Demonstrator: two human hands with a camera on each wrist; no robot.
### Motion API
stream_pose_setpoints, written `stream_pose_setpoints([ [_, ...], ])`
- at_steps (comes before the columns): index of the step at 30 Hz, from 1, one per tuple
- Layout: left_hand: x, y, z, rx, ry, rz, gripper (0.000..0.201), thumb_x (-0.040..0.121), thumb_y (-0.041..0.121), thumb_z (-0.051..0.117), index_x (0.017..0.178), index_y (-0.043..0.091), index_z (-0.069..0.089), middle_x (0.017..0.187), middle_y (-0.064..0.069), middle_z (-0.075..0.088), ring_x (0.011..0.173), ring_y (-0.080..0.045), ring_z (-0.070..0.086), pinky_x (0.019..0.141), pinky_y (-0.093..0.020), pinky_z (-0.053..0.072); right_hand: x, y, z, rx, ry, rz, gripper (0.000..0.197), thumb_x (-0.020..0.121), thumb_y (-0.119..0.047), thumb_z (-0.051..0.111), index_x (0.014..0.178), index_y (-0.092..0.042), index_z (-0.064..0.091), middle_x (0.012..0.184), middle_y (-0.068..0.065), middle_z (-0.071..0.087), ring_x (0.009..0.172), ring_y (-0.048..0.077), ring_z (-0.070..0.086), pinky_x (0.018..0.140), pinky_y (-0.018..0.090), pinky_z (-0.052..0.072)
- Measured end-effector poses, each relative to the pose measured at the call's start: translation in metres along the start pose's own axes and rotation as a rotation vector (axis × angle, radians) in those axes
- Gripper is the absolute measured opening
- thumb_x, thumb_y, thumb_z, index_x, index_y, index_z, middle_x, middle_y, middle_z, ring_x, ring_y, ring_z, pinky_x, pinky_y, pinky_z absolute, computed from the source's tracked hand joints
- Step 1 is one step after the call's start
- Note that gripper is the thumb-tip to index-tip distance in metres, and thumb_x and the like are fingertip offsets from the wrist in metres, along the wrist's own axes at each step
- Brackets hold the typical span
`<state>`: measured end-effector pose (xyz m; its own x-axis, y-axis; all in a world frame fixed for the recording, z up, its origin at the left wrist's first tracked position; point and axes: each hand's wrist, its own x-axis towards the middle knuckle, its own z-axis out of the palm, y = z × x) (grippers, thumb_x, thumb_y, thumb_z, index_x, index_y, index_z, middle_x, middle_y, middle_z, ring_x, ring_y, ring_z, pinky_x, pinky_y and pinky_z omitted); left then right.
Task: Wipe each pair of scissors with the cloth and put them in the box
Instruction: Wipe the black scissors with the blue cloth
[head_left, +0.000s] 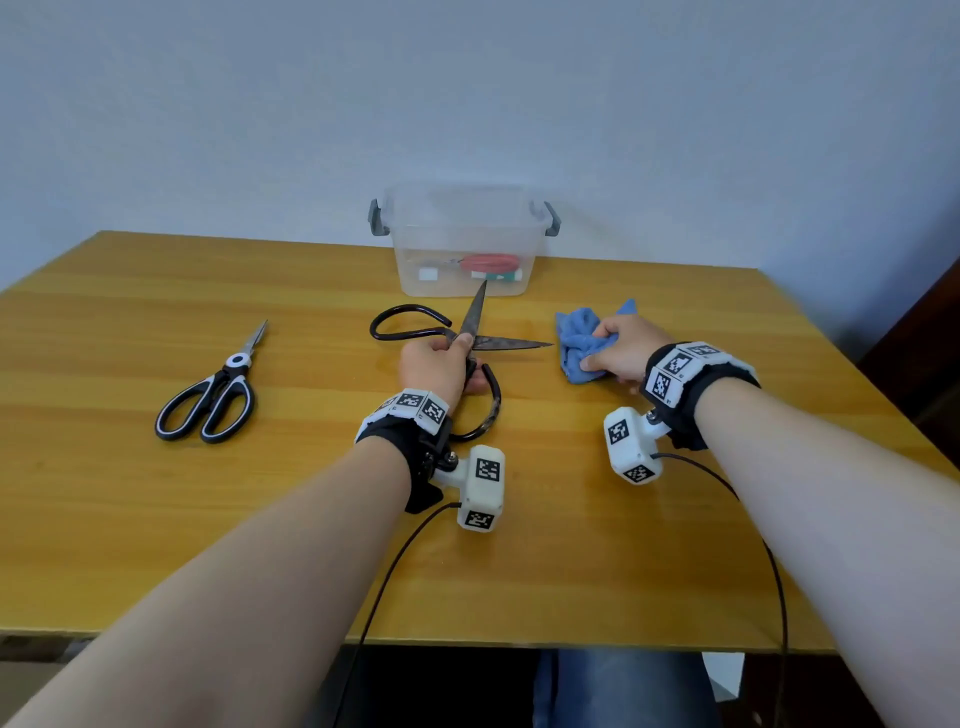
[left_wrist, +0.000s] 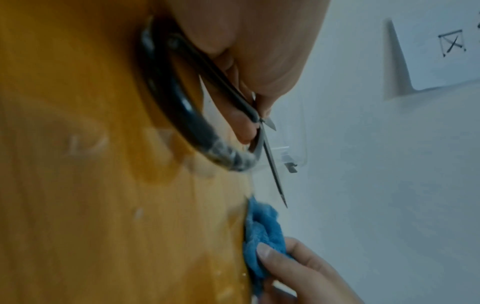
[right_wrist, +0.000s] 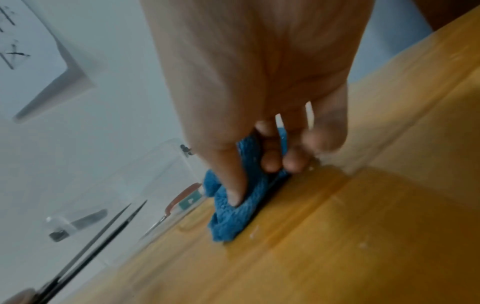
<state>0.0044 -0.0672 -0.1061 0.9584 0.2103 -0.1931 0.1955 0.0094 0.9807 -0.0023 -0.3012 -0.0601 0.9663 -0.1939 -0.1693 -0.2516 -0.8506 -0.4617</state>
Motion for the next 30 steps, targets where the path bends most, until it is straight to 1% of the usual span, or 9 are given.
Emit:
stream_pose_setpoints([
  [4, 0.003, 0.006, -0.004, -0.103, -0.004, 0.028, 0.029, 0.099, 0.023, 0.069, 0.108, -0.004, 0.07, 0.078, -0.014, 0.076, 0.047, -0.013, 0.066, 0.05, -0.023, 0.056, -0.002, -0.023, -0.002, 0.225, -0.011, -0.074, 0.031, 0.095, -0.047, 0.064, 0.105, -0.018, 0.072, 0.1, 0.0, 0.065, 0.084, 0.021, 0.062, 0.067, 0.032, 0.049],
  [7, 0.006, 0.018, -0.005, -0.237, 0.014, 0.023, 0.027, 0.101, 0.02, 0.065, 0.084, -0.001, 0.071, 0.072, -0.011, 0.073, 0.048, -0.013, 0.063, 0.052, -0.022, 0.055, 0.009, -0.038, -0.01, 0.278, 0.171, -0.158, 0.028, 0.099, -0.027, 0.062, 0.126, -0.019, 0.065, 0.125, 0.002, 0.064, 0.117, 0.023, 0.06, 0.087, 0.029, 0.044],
  [11, 0.012, 0.037, -0.007, -0.391, 0.061, 0.044, 0.026, 0.104, 0.018, 0.061, 0.086, 0.0, 0.069, 0.068, -0.004, 0.072, 0.05, -0.012, 0.064, 0.051, -0.021, 0.054, 0.02, -0.058, -0.022, 0.6, 0.247, -0.113, 0.069, 0.089, -0.016, 0.076, 0.143, -0.016, 0.033, 0.117, 0.005, 0.06, 0.096, 0.021, 0.067, 0.071, 0.03, 0.055],
  [15, 0.017, 0.05, -0.004, -0.524, 0.022, 0.067, 0.028, 0.106, 0.02, 0.056, 0.11, -0.006, 0.065, 0.079, -0.007, 0.071, 0.054, -0.012, 0.066, 0.053, -0.022, 0.054, 0.024, -0.068, -0.02, 0.988, 0.036, -0.109, 0.028, 0.089, -0.011, 0.076, 0.113, -0.004, 0.064, 0.109, 0.013, 0.073, 0.099, 0.029, 0.073, 0.063, 0.032, 0.059],
  [18, 0.017, 0.056, 0.0, -0.54, -0.028, 0.073, 0.028, 0.107, 0.024, 0.054, 0.108, -0.003, 0.061, 0.076, -0.007, 0.066, 0.055, -0.013, 0.066, 0.048, -0.022, 0.051, 0.022, -0.073, -0.008, 1.094, -0.111, -0.162, 0.015, 0.092, -0.013, 0.071, 0.106, -0.006, 0.068, 0.095, 0.009, 0.074, 0.083, 0.027, 0.072, 0.059, 0.031, 0.057],
  [21, 0.017, 0.055, 0.006, -0.465, -0.056, 0.097, 0.027, 0.109, 0.027, 0.049, 0.11, 0.001, 0.056, 0.075, -0.005, 0.062, 0.051, -0.009, 0.062, 0.04, -0.021, 0.043, 0.021, -0.078, 0.005, 1.283, -0.33, -0.199, 0.04, 0.079, -0.017, 0.072, 0.115, -0.003, 0.063, 0.104, 0.016, 0.066, 0.084, 0.029, 0.062, 0.066, 0.034, 0.051],
  [24, 0.018, 0.051, 0.012, -0.393, -0.057, 0.134, 0.027, 0.109, 0.028, 0.048, 0.117, 0.003, 0.052, 0.076, -0.001, 0.061, 0.051, -0.007, 0.059, 0.036, -0.02, 0.035, 0.024, -0.076, 0.018, 1.541, -0.427, -0.213, 0.085, 0.052, -0.017, 0.076, 0.131, 0.004, 0.053, 0.131, 0.027, 0.052, 0.114, 0.037, 0.049, 0.104, 0.049, 0.043],
  [26, 0.018, 0.049, 0.016, -0.393, -0.068, 0.14, 0.023, 0.109, 0.028, 0.049, 0.117, 0.007, 0.048, 0.078, 0.0, 0.061, 0.052, -0.007, 0.06, 0.035, -0.019, 0.032, 0.03, -0.074, 0.029, 1.559, -0.452, -0.267, 0.092, 0.053, -0.02, 0.089, 0.133, 0.009, 0.052, 0.133, 0.029, 0.049, 0.119, 0.039, 0.047, 0.117, 0.057, 0.033],
  [30, 0.021, 0.044, 0.023, -0.382, -0.111, 0.148, 0.021, 0.107, 0.026, 0.053, 0.117, 0.008, 0.048, 0.075, -0.002, 0.063, 0.054, -0.008, 0.065, 0.033, -0.019, 0.03, 0.04, -0.072, 0.044, 1.495, -0.429, -0.279, 0.081, 0.053, -0.027, 0.101, 0.119, 0.0, 0.063, 0.117, 0.026, 0.066, 0.104, 0.04, 0.065, 0.091, 0.058, 0.055],
])
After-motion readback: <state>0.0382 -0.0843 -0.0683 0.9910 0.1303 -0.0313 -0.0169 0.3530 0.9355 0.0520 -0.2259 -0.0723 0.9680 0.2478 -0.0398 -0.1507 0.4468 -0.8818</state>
